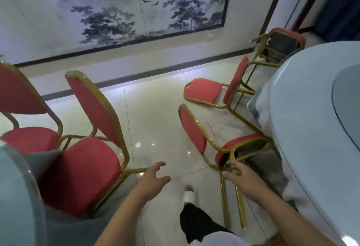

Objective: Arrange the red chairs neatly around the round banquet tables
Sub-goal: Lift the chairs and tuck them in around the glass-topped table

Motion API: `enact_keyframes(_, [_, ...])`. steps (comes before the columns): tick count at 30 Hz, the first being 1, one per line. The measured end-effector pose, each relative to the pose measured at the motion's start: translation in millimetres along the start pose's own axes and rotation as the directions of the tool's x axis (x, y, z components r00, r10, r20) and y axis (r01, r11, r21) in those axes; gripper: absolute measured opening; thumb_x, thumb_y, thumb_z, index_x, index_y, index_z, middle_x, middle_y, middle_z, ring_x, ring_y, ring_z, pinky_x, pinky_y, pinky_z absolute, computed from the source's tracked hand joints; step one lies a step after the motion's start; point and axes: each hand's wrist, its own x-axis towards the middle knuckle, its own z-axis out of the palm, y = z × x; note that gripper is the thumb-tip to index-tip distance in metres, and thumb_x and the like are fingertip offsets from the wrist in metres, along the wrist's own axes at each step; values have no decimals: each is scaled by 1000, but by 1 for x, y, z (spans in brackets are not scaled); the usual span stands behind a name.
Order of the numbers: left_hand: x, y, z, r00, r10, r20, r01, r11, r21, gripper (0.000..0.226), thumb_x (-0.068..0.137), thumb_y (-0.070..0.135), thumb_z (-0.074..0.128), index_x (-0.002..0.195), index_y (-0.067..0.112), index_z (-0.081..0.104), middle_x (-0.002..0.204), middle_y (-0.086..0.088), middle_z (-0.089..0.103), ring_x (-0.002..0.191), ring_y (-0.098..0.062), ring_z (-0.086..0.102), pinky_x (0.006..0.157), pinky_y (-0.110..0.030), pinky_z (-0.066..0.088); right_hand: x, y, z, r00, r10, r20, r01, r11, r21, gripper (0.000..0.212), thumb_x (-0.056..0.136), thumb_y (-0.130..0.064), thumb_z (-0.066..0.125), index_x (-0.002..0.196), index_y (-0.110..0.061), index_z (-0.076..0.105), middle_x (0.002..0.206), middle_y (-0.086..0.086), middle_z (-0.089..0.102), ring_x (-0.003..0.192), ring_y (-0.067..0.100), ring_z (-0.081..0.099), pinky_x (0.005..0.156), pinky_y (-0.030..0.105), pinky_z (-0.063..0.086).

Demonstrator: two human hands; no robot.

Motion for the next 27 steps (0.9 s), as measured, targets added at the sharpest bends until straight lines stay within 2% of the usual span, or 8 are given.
enact_keyframes(6, [121,75,-59,997,-16,75,11,998,57,59,85,33,67,140,36,47,145,-2,43,105,-12,55,82,-24,52,125,-89,-18,1000,26,14,-27,997,79,60,89,-42,67,143,-29,45,142,-5,48,130,17,47,104,40,46])
enact_keyframes(8, [162,96,-74,997,-21,78,17,999,49,59,82,34,68,138,37,49,146,-3,43,105,-15,58,79,-24,54,163,-118,-25,999,32,20,-34,996,87,53,91,-37,66,140,-28,47,132,-8,51,121,14,53,102,40,48])
enact_keyframes(10, [200,117,-84,996,-25,81,18,996,86,55,87,29,66,139,34,48,145,-4,45,104,-13,55,75,-18,46,199,-142,-27,999,27,28,-30,993,112,48,93,-37,64,137,-28,49,118,-18,53,103,2,55,97,36,50])
enact_keyframes(13, [270,144,-93,992,-26,127,19,998,56,47,90,22,63,136,28,53,139,-4,51,98,-9,55,78,-21,43,254,-166,-27,999,40,20,-43,988,151,50,94,-40,62,140,-31,45,106,-31,45,94,-7,50,92,29,46])
enact_keyframes(16, [345,164,-107,983,-69,168,68,998,10,41,91,16,63,131,18,58,132,-8,57,103,-16,54,83,-24,41,301,-178,-22,990,144,1,-142,974,177,66,87,-53,63,146,-38,36,136,-13,46,120,10,50,101,37,45])
enact_keyframes(18, [393,173,-121,972,-152,180,163,985,-49,40,89,15,65,128,13,60,127,-11,59,100,-20,55,77,-27,44,328,-185,-21,972,236,-8,-231,958,172,72,83,-56,65,146,-40,34,149,-3,40,133,17,43,103,39,44])
enact_keyframes(23, [493,182,-156,913,-327,246,327,944,40,36,90,14,62,126,11,62,114,-11,60,93,-25,55,73,-34,48,391,-205,-25,902,431,12,-426,886,185,73,89,-42,67,151,-24,33,152,7,37,137,20,39,100,29,38])
enact_keyframes(27, [563,174,-167,886,-389,252,339,915,217,40,88,15,64,128,8,61,127,-16,61,116,-33,58,98,-42,48,444,-202,-13,833,548,71,-552,821,144,66,89,-33,68,147,-17,39,135,3,50,120,18,49,94,28,40])
